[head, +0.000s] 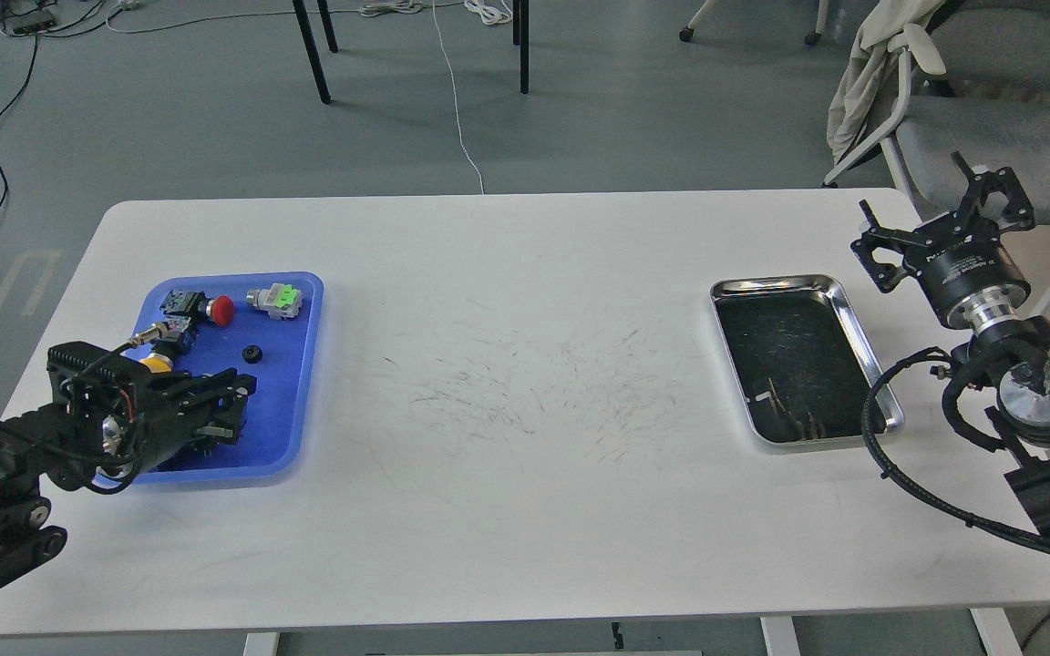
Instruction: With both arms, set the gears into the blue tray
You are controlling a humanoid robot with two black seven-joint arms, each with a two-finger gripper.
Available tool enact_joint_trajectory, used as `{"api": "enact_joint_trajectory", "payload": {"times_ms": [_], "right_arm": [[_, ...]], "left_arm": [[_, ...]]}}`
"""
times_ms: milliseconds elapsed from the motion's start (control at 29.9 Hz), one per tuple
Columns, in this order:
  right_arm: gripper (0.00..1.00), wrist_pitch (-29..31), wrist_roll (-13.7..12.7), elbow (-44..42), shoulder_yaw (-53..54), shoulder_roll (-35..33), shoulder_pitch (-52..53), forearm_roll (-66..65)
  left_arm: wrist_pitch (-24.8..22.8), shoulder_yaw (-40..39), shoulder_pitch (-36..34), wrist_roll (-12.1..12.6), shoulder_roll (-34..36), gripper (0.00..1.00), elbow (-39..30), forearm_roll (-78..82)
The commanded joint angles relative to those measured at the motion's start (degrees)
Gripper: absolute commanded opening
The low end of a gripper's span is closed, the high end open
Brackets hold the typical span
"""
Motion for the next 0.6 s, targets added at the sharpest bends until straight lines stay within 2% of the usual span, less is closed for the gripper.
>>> {"api": "enact_joint_trajectory", "payload": {"times_ms": [0,201,267,301,368,401,468,568], "right_arm": [[0.98,0.0,0.0,0.0,0.0,0.1,0.0,0.0],[0.98,0.0,0.0,-0.2,0.0,0.1,0.0,0.0],[0.98,0.0,0.0,-0.2,0.0,0.1,0.0,0.0],[0.98,0.0,0.0,-0.2,0.0,0.1,0.0,0.0],[0.98,0.0,-0.1,-0.1,-0.1,0.1,0.0,0.0],[0.98,-0.1,-0.1,-0.1,-0.1,0.1,0.0,0.0],[0.98,-0.3,-0.1,0.0,-0.2,0.2,0.2,0.0],[0.98,-0.3,-0.1,0.2,-0.2,0.3,0.5,0.0]], "left_arm": [[-0.1,0.0,0.1,0.0,-0.3,0.12,0.6,0.0],[-0.1,-0.1,0.6,0.1,-0.2,0.36,0.8,0.0],[0.1,-0.1,0.6,0.2,-0.1,0.49,0.8,-0.1],[0.4,-0.2,0.6,0.3,-0.1,0.6,0.8,-0.2],[2.1,-0.7,0.6,0.4,0.0,0.93,0.8,-0.5],[2.8,-0.8,0.6,0.3,0.3,1.0,0.8,-0.7],[3.7,-1.5,0.5,0.2,0.8,1.0,0.6,-1.0],[4.1,-6.6,-0.3,0.3,1.6,1.0,-0.4,-2.4]]}}
